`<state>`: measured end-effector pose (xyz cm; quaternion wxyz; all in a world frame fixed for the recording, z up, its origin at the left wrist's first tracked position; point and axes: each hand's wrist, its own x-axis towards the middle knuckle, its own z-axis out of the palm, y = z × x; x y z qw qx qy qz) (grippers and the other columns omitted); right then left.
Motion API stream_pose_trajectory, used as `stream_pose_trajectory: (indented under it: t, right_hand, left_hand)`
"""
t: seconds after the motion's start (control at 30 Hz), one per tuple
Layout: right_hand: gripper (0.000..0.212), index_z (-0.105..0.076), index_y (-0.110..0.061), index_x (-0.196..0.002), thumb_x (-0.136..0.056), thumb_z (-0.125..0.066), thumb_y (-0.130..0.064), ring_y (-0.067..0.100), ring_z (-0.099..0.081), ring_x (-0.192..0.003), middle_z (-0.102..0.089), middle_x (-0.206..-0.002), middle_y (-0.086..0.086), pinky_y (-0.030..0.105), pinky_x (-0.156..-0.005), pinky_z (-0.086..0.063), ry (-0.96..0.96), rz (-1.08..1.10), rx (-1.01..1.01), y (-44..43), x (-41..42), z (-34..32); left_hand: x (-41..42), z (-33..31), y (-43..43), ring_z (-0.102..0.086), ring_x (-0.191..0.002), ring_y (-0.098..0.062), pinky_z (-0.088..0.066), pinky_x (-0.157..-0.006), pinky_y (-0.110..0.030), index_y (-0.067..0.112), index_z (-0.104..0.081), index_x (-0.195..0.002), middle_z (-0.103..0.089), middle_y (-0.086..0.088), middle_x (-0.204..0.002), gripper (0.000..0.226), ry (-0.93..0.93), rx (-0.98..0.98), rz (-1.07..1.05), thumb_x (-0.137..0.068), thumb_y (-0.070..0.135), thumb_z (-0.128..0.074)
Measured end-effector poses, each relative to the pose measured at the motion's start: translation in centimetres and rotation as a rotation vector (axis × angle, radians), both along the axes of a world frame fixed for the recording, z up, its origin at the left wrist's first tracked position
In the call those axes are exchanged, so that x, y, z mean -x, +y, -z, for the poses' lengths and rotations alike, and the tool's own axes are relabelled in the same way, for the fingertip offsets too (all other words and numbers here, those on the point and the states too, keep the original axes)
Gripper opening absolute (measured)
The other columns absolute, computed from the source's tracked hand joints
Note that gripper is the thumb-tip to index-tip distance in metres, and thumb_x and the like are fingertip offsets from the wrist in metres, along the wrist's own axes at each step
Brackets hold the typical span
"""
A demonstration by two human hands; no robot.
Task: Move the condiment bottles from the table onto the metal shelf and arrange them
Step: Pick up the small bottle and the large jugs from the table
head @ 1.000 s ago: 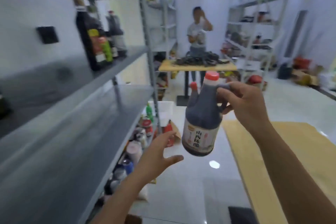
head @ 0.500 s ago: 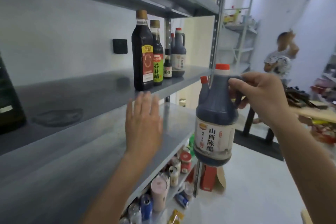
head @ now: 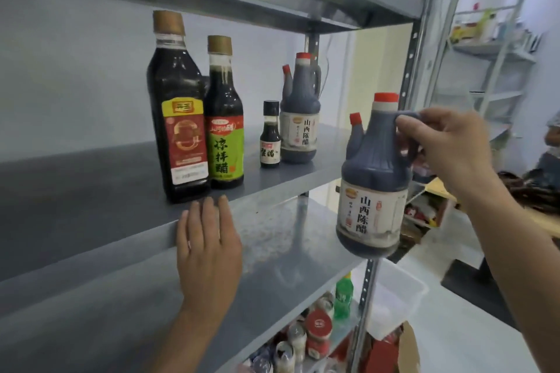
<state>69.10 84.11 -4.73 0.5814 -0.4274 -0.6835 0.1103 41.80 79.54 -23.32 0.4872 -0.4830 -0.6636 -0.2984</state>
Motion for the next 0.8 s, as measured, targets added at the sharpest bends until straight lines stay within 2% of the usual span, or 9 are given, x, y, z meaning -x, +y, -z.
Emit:
stream_pose_trajectory:
  t: [0.07,0.23,0.33,0.43,0.53,0.73,0.8]
  right_hand:
    - [0.014,-0.066,-0.011,-0.081,-0.090,-0.061,-0.020,0.004,-0.054,-0.042,-0.064,-0.064,0.004,0.016,-0.040,-0.044,0.002,0.012,-0.025,2.9,-0.1,-0.4]
    - [0.007,-0.064,-0.017,-0.089,-0.091,-0.060,-0.022,0.003,-0.059,-0.050,-0.065,-0.070,-0.001,0.012,-0.044,-0.047,0.010,-0.002,-0.069,9.5,-0.1,-1.9]
    - [0.010,-0.064,-0.016,-0.094,-0.091,-0.059,-0.024,0.004,-0.061,-0.057,-0.065,-0.074,-0.002,0.012,-0.048,-0.050,0.022,-0.023,-0.065,12.8,-0.1,-3.1]
    - [0.011,-0.066,-0.014,-0.094,-0.091,-0.060,-0.023,0.000,-0.058,-0.049,-0.065,-0.072,0.001,0.012,-0.045,-0.046,0.066,-0.088,-0.085,16.1,0.0,-4.8]
    - [0.010,-0.066,-0.013,-0.095,-0.090,-0.061,-0.020,0.003,-0.058,-0.049,-0.066,-0.071,0.003,0.015,-0.045,-0.046,0.110,-0.186,-0.106,19.5,0.0,-5.3]
    - [0.007,-0.067,-0.007,-0.089,-0.087,-0.063,-0.013,0.006,-0.054,-0.043,-0.064,-0.053,-0.007,0.018,-0.041,-0.040,0.189,-0.379,-0.061,25.8,1.2,-4.3]
    - [0.010,-0.067,-0.007,-0.088,-0.087,-0.063,-0.016,0.007,-0.053,-0.044,-0.064,-0.058,-0.004,0.018,-0.043,-0.039,0.196,-0.411,-0.059,27.1,1.7,-4.1]
  left_hand:
    - [-0.8,0.5,2.2,-0.044,-0.117,-0.036,-0.027,-0.109,-0.047,-0.002,-0.053,-0.128,-0.051,-0.023,-0.125,0.047,0.053,-0.022,-0.033,-0.085,0.015,-0.059]
    - [-3.7,0.9,7.2,-0.045,-0.113,-0.034,-0.023,-0.110,-0.044,-0.003,-0.056,-0.124,-0.047,-0.020,-0.122,0.046,0.125,-0.068,0.004,-0.082,0.016,-0.062]
    - [-5.0,0.7,9.5,-0.046,-0.110,-0.032,-0.024,-0.108,-0.042,-0.001,-0.054,-0.122,-0.047,-0.018,-0.119,0.041,0.135,-0.086,0.006,-0.087,0.020,-0.058]
    - [-5.4,1.0,11.1,-0.047,-0.106,-0.030,-0.027,-0.104,-0.040,0.004,-0.056,-0.118,-0.049,-0.015,-0.114,0.039,0.155,-0.170,-0.037,-0.094,0.034,-0.051]
    - [-5.5,1.0,12.2,-0.049,-0.102,-0.031,-0.029,-0.100,-0.041,0.006,-0.058,-0.114,-0.051,-0.014,-0.110,0.046,0.166,-0.257,-0.065,-0.098,0.045,-0.039]
    - [-5.9,0.6,13.2,-0.047,-0.098,-0.031,-0.031,-0.098,-0.042,0.006,-0.057,-0.105,-0.049,-0.014,-0.105,0.040,0.166,-0.347,-0.159,-0.098,0.041,-0.039]
    - [-5.9,0.6,13.5,-0.047,-0.097,-0.031,-0.032,-0.097,-0.043,0.007,-0.057,-0.103,-0.049,-0.013,-0.105,0.036,0.172,-0.368,-0.181,-0.098,0.038,-0.040]
